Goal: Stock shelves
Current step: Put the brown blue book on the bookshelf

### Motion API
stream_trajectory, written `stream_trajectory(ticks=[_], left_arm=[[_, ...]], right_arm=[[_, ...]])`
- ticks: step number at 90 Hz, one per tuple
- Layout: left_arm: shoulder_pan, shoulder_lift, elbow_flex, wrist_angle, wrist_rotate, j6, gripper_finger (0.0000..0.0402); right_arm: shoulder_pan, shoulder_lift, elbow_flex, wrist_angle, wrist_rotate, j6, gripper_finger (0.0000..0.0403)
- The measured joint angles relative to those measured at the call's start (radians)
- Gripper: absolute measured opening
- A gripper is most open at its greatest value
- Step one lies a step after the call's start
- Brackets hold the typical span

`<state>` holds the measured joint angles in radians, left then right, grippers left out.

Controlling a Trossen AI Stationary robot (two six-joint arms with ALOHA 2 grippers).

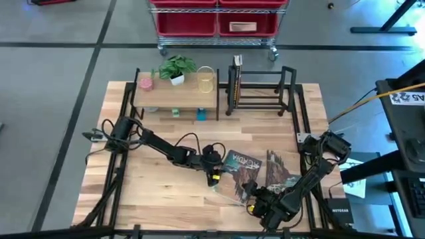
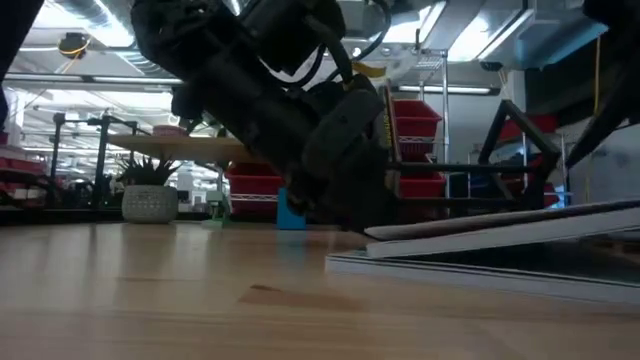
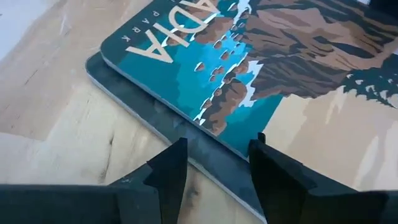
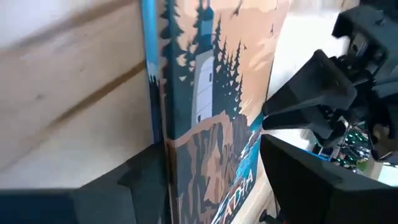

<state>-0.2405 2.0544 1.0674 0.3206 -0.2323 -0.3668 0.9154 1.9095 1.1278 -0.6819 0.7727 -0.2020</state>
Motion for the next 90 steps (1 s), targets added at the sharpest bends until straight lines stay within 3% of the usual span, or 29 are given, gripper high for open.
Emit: stream_trajectory(ticks=[16,29,45,55,62,75,90], left_arm=[[0.0,0.0,0.0,-0.002,-0.004,0.0,0.0153],[-0.004,0.0,0.0,-0.003,-0.006,0.0,0.0153],[-0.013,0.0,0.0,-0.004,-0.011,0.0,0.0153],[-0.021,-0.001,0.0,-0.004,-0.027,0.013,0.0153],[-0.031,-0.019,0.0,-0.023,-0.047,0.035,0.0153],[-0.06,-0.101,-0.002,-0.142,-0.146,0.07,0.0153],[-0.107,-0.239,-0.001,-0.262,-0.319,0.094,0.0153]], right_arm=[[-0.015,0.0,0.002,-0.009,-0.009,0.118,0.0151],[-0.062,-0.001,0.002,-0.027,0.059,0.277,0.0101],[-0.12,-0.001,0.003,-0.023,0.064,0.313,0.0074],[-0.127,-0.001,0.026,-0.051,0.068,0.35,0.0025],[-0.127,-0.001,0.063,-0.139,0.063,0.433,0.001],[-0.126,-0.022,0.137,-0.403,0.09,0.735,0.0005],[-0.143,-0.12,0.196,-0.605,0.256,1.012,0.0003]])
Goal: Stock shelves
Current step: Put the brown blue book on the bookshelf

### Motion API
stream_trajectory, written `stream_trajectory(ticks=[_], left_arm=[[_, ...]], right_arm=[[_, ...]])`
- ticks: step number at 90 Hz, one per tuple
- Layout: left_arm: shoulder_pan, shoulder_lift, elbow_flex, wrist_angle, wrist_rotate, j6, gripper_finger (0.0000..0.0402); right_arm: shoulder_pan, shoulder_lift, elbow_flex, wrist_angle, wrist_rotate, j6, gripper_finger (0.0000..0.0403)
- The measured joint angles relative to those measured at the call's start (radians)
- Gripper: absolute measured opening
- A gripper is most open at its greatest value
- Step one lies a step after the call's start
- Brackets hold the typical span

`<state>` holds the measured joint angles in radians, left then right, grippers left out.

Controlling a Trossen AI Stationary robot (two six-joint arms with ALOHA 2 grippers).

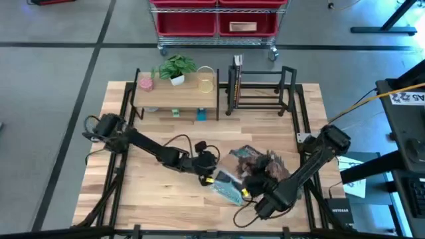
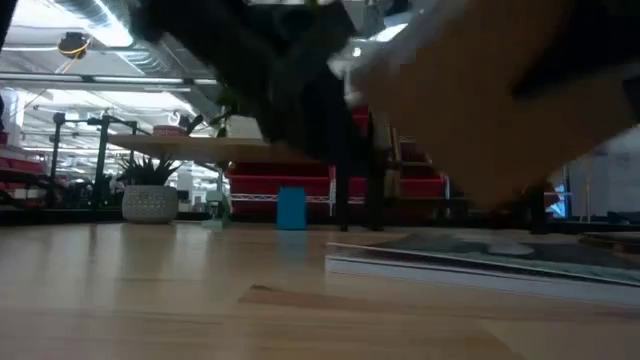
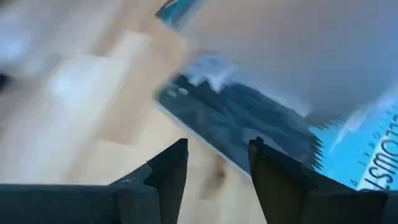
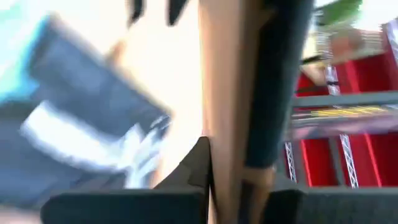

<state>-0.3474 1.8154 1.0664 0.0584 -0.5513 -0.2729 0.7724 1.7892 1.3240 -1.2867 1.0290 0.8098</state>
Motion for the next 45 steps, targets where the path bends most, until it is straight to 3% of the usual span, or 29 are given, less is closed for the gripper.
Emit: stream_trajectory(ticks=[21,35,45], left_arm=[[-0.083,-0.111,0.001,-0.019,-0.104,0.02,0.0153],[-0.131,-0.112,0.0,-0.023,-0.128,0.0,0.0153],[-0.161,-0.106,0.0,-0.029,-0.156,-0.022,0.0153]], right_arm=[[-0.176,-0.258,0.025,-0.092,0.264,0.258,0.0002],[-0.405,-0.42,0.025,-0.043,0.258,0.263,0.0001],[-0.597,-0.502,0.024,0.026,0.176,0.217,0.0001]])
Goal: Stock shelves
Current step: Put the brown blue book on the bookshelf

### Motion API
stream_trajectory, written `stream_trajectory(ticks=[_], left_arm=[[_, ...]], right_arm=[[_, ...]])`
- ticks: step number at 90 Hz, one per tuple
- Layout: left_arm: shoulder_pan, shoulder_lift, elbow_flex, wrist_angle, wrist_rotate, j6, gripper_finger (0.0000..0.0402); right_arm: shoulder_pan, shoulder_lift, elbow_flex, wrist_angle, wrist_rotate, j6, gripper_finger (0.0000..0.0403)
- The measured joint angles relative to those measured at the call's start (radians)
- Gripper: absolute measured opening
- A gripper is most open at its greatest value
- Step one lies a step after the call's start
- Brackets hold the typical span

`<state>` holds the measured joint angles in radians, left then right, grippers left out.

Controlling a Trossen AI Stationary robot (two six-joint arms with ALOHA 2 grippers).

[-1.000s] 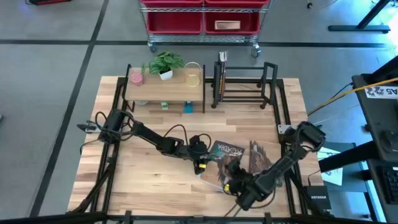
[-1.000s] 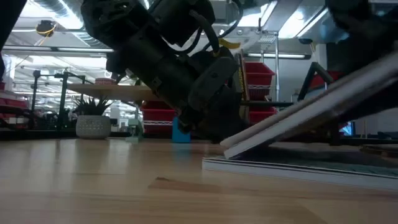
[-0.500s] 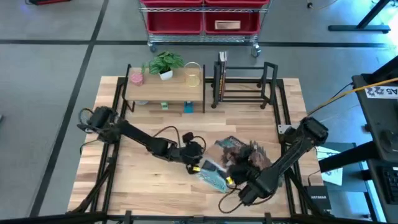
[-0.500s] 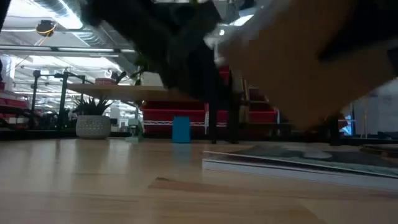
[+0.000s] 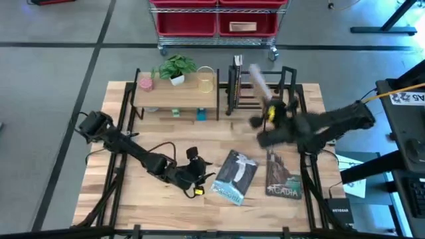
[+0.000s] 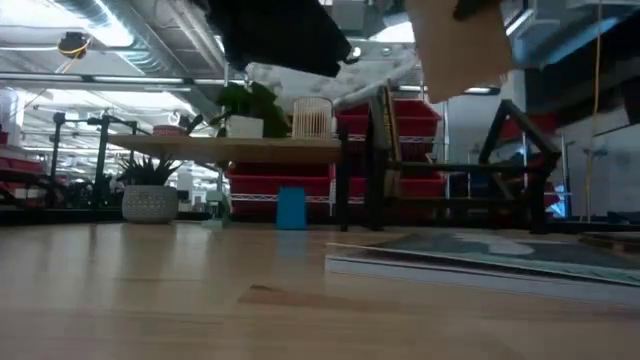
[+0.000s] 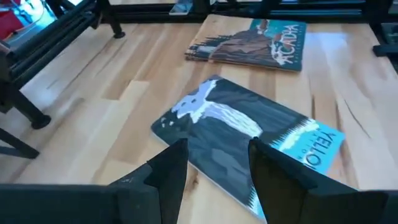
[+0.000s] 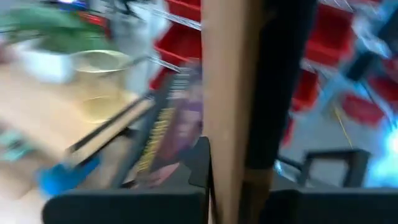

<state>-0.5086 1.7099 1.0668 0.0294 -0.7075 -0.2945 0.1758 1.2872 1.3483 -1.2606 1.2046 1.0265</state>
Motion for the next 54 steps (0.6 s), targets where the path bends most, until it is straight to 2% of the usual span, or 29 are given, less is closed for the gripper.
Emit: stream_trajectory(ticks=[8,19,27,38,54], left_arm=[[-0.016,0.0,0.0,0.003,-0.011,-0.004,0.0153],[-0.03,0.0,0.0,0.006,-0.046,0.007,0.0153],[-0.033,0.0,0.0,0.006,-0.055,0.0,0.0153],[-0.041,0.0,0.0,0.003,-0.055,-0.002,0.0153],[-0.051,0.0,0.0,0.003,-0.056,-0.002,0.0153]], right_arm=[[-0.168,-0.041,0.0,0.106,-0.142,-0.107,0.0001],[-0.367,-0.043,-0.001,0.316,-0.424,-0.325,0.0001],[-0.486,-0.015,-0.001,0.408,-0.587,-0.384,0.0001],[-0.59,0.048,-0.002,0.396,-0.659,-0.364,0.0001],[-0.643,0.146,-0.002,0.403,-0.747,-0.354,0.0001]])
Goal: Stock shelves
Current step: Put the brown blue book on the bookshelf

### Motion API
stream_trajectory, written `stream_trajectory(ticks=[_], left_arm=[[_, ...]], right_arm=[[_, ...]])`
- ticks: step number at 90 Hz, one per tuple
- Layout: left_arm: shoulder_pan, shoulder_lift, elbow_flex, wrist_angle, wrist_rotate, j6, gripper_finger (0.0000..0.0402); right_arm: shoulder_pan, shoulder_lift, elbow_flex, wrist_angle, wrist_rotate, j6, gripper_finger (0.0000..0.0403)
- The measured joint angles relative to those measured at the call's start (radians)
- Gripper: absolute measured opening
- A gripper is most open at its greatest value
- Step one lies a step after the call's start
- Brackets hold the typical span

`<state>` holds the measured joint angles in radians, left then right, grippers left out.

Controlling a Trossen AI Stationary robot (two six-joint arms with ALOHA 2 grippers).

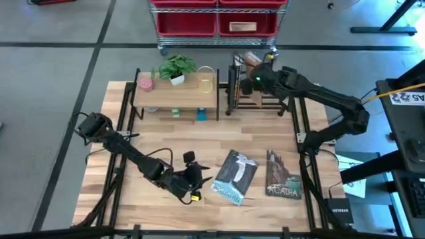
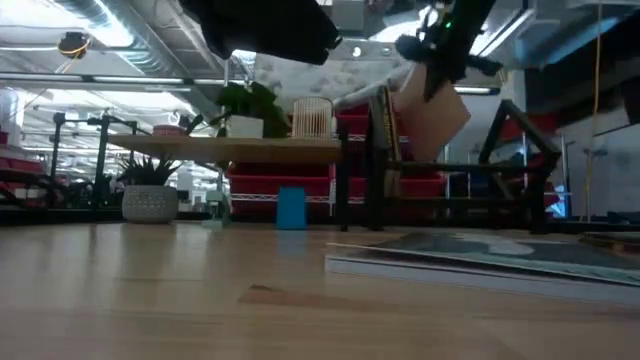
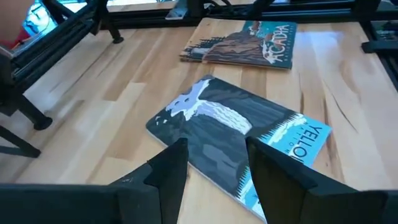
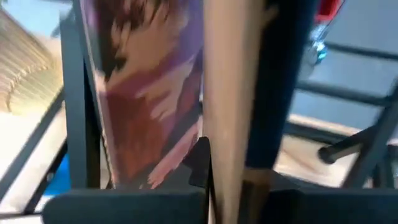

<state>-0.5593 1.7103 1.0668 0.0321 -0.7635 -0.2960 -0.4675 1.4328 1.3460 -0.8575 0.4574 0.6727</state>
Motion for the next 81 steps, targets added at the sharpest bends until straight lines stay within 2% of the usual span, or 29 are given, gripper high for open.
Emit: stream_trajectory(ticks=[22,52,81], left_arm=[[-0.005,0.0,0.0,-0.023,-0.01,-0.016,0.0153],[-0.005,0.0,0.0,-0.022,-0.011,-0.022,0.0153],[-0.005,0.0,0.0,-0.021,-0.011,-0.023,0.0153]], right_arm=[[-0.024,0.077,0.0,0.031,-0.009,0.001,0.0001],[-0.046,0.084,0.0,0.152,-0.057,0.012,0.0002],[-0.046,0.084,0.0,0.162,-0.059,0.011,0.0042]])
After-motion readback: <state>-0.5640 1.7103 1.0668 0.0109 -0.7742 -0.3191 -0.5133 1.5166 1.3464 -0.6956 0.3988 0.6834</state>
